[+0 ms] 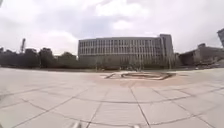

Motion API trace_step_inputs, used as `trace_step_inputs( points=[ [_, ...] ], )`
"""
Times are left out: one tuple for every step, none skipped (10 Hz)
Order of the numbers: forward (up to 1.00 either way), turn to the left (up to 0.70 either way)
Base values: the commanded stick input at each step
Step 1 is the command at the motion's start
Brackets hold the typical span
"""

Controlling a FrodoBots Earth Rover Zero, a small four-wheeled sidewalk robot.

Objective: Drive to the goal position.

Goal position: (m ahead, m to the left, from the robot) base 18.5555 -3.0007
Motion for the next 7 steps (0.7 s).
trace_step_inputs(
  points=[
    [0.70, 0.00],
    [0.70, 0.00],
    [0.70, 0.00],
    [0.70, 0.00],
    [0.70, 0.00],
    [0.70, 0.00],
    [0.70, 0.00]
  ],
)
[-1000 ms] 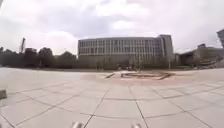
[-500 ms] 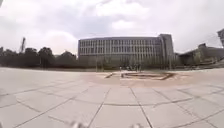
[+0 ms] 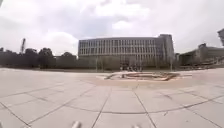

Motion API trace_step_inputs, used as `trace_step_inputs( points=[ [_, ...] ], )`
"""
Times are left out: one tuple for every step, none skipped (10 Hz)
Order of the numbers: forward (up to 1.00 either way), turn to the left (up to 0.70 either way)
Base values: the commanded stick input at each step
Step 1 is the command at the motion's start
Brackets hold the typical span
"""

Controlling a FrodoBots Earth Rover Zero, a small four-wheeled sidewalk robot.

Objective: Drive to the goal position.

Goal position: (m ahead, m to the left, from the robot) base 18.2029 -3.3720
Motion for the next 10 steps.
trace_step_inputs(
  points=[
    [0.70, 0.00],
    [0.70, 0.00],
    [0.70, 0.00],
    [0.70, 0.00],
    [0.70, 0.00],
    [0.70, 0.00],
    [0.70, -0.03],
    [0.70, -0.28],
    [0.70, -0.33],
    [0.70, -0.20]
  ],
)
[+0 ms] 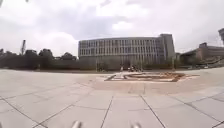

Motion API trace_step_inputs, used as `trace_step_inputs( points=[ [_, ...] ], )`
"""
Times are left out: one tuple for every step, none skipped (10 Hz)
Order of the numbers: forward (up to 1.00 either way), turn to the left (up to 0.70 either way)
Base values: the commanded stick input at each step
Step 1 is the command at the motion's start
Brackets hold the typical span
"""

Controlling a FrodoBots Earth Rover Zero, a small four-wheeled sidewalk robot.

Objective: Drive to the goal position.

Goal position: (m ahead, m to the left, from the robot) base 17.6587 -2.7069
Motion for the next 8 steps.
trace_step_inputs(
  points=[
    [0.70, -0.03],
    [0.70, 0.00],
    [0.70, 0.00],
    [0.70, 0.00],
    [0.70, 0.00],
    [0.70, 0.00],
    [0.70, 0.00],
    [0.70, 0.00]
  ],
)
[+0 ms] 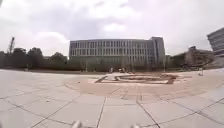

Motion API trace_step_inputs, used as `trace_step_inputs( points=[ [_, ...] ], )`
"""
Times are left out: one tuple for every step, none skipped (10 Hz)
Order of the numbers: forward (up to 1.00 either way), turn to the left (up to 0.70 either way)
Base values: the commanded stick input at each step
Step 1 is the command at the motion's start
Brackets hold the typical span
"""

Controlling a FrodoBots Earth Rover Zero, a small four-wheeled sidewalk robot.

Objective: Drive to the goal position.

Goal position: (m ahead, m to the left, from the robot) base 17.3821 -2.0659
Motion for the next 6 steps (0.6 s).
trace_step_inputs(
  points=[
    [0.70, 0.00],
    [0.70, 0.00],
    [0.70, 0.00],
    [0.70, 0.00],
    [0.70, 0.00],
    [0.70, 0.00]
  ],
)
